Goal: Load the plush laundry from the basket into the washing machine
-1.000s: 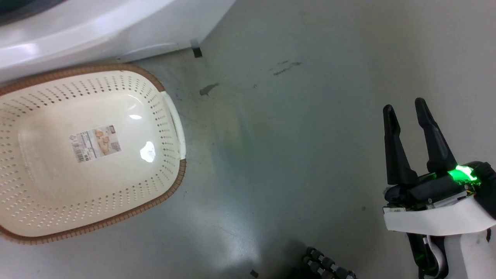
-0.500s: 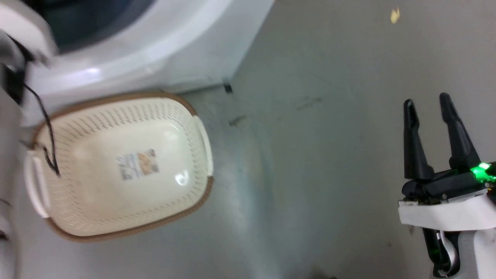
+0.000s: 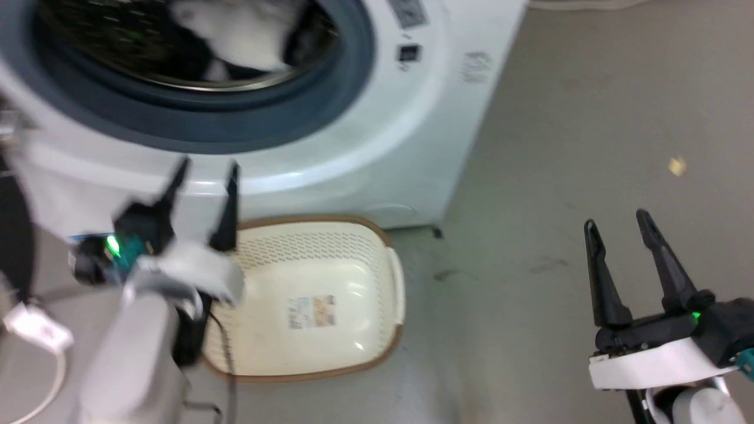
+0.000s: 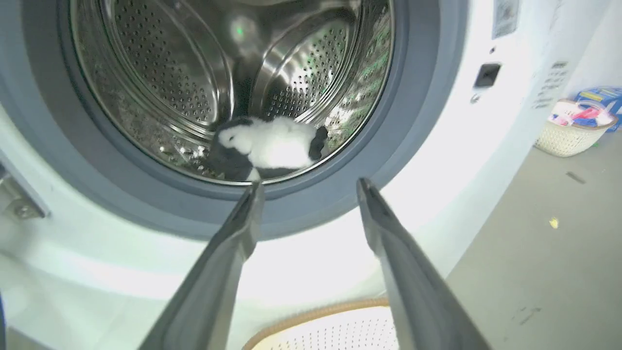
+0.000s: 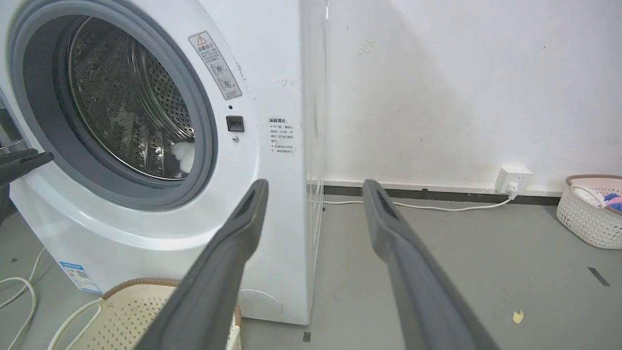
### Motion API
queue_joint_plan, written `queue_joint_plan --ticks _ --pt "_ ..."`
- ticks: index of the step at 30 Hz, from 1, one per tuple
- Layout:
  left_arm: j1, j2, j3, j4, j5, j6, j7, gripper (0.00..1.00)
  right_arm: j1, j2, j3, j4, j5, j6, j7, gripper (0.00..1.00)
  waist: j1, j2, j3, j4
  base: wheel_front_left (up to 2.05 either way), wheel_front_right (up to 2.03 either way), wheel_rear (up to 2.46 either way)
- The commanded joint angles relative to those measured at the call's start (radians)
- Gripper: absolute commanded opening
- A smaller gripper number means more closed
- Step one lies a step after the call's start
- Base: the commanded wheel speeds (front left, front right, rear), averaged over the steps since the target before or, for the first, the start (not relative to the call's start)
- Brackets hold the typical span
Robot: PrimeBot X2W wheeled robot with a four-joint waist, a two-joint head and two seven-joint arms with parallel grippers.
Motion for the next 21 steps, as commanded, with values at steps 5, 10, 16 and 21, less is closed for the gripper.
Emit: queue_joint_plan --ticks 5,10,16,21 --pt "0.192 -0.058 0.039 -0.161 0.014 0.046 -0.005 1.00 0.039 -0.001 0.012 0.035 -0.028 -0.001 -0.004 1.00 0.0004 0.0000 -0.121 0.125 0.00 0.00 0.00" --pt "0.353 -0.116 0.102 -0.257 0.035 0.075 -0.005 1.00 0.065 -0.001 0.006 0.065 -0.025 -0.001 -0.004 1.00 0.0004 0.0000 -0.151 0.145 0.00 0.00 0.00" --pt "0.525 -0.193 0.147 -0.334 0.132 0.096 -0.005 1.00 0.109 -0.001 0.004 0.100 -0.012 -0.001 -0.004 1.00 0.0004 0.0000 -0.205 0.158 0.00 0.00 0.00" --pt "0.562 -0.227 0.179 -0.362 0.150 0.076 -0.005 1.00 0.132 -0.001 0.010 0.114 -0.011 -0.001 -0.004 1.00 0.0004 0.0000 -0.219 0.169 0.00 0.00 0.00"
